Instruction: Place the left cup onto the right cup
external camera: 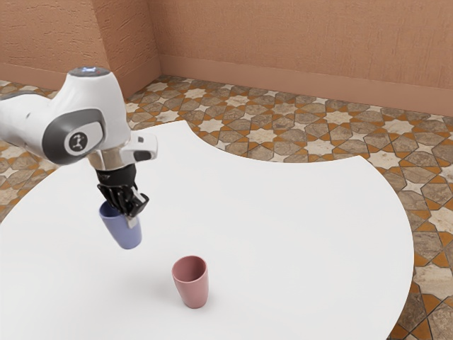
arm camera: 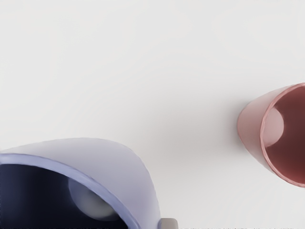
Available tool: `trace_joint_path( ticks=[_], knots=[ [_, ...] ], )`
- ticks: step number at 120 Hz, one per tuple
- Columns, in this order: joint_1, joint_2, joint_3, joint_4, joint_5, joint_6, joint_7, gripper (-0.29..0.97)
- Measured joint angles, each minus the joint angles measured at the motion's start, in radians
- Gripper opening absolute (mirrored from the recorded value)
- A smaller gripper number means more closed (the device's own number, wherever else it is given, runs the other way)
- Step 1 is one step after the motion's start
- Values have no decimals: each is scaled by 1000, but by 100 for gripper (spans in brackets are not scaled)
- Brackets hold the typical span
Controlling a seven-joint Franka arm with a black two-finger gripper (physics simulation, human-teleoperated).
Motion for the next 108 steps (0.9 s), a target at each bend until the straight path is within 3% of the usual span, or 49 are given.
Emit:
trace_joint_path(
  ticks=[108],
  knots=[
    [0,-29,-165,84,-63,-82,-2,-10]
  ],
)
